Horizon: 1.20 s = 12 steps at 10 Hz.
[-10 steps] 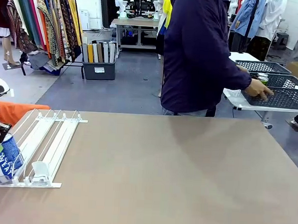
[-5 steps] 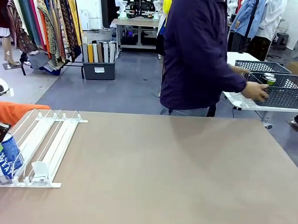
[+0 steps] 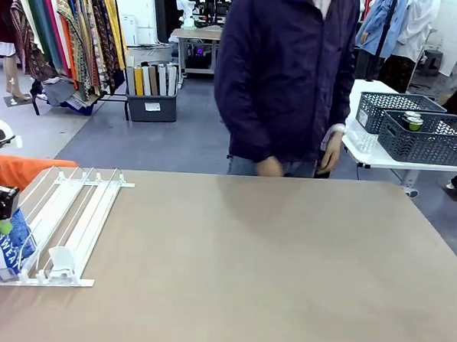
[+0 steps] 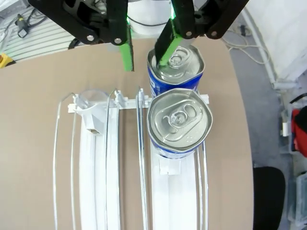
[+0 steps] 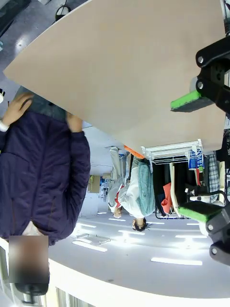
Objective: Retrieve and store the cans from the dispenser.
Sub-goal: Pick up one can from the Automatic Can Dispenser and place it in the middle of the table.
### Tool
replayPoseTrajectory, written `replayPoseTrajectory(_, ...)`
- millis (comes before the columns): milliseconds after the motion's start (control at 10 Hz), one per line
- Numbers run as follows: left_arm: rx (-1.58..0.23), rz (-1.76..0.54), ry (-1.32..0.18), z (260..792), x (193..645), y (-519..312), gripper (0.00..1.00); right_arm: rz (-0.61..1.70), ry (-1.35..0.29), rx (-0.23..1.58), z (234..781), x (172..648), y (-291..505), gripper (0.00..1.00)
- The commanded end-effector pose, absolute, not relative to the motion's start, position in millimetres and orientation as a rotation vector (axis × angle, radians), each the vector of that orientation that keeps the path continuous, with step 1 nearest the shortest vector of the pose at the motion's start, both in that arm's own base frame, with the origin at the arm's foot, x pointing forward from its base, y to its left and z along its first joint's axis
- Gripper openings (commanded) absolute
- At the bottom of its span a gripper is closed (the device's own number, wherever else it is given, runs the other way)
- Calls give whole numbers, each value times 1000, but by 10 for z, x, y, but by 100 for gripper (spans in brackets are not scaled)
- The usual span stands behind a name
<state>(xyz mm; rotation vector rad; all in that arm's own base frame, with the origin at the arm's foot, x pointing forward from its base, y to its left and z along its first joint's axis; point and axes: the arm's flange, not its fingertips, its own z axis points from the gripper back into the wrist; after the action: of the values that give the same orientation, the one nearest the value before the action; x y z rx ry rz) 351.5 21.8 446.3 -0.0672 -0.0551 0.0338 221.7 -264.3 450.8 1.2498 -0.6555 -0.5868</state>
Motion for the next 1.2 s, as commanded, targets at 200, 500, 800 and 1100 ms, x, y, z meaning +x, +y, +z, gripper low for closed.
replayPoseTrajectory(200, -70, 13, -193, 4814, 2981, 259, 100, -561, -672, 1244, 4518, 2220, -2661, 100)
replayPoseTrajectory(500, -44, 34, -258, 5248, 2939, 345, 100, -561, -672, 1244, 4518, 2220, -2661, 100)
replayPoseTrajectory(800, -51, 44, -261, 5367, 2953, 305, 100, -561, -672, 1244, 4518, 2220, -2661, 100)
replayPoseTrajectory(1100, -43, 48, -240, 5329, 2968, 324, 100, -561, -672, 1244, 4518, 2220, -2661, 100)
